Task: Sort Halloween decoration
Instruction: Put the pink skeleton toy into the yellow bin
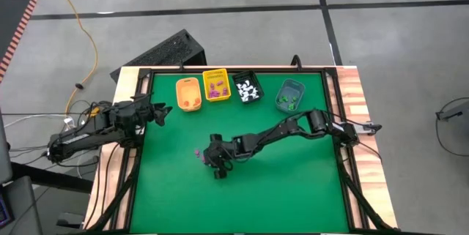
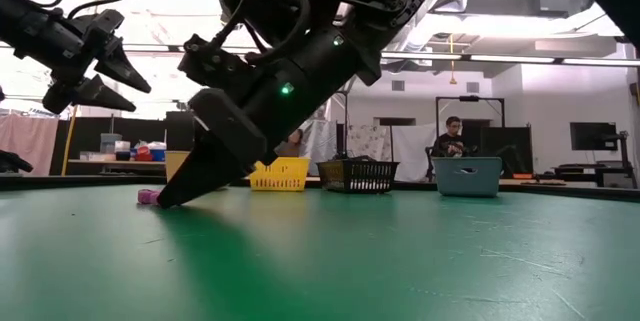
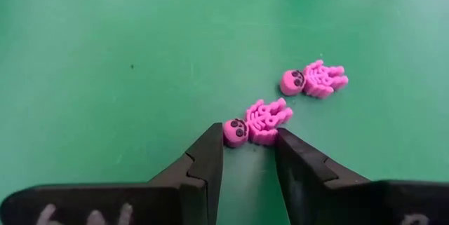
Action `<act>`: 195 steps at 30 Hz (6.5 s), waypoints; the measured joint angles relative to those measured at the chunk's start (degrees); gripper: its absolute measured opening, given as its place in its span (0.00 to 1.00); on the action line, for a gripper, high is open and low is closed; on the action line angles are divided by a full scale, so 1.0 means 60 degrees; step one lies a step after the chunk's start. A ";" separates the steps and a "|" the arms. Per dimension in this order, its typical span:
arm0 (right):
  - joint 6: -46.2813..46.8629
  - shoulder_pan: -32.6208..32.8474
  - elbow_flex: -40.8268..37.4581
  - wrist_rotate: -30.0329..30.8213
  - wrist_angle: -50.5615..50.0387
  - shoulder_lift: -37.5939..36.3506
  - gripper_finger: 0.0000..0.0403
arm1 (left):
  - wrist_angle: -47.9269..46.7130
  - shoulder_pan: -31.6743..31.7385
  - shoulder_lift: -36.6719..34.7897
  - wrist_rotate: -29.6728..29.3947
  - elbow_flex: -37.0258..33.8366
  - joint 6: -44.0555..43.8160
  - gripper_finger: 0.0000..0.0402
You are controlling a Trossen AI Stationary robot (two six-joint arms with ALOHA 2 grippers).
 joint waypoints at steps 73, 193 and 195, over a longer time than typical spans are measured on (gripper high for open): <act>0.2400 -0.0147 0.0211 0.1952 0.1180 0.0246 0.46 | -0.0052 0.0000 0.0000 0.0030 0.0000 0.0007 0.58; 0.4433 0.1016 0.1373 0.6526 0.1804 0.0440 0.35 | 0.0021 0.0001 0.0000 -0.0261 -0.0004 0.0262 0.58; 0.4657 0.1039 0.1609 0.6498 0.1792 0.0738 0.35 | 0.0057 -0.0002 0.0000 -0.0255 -0.0004 0.0259 0.58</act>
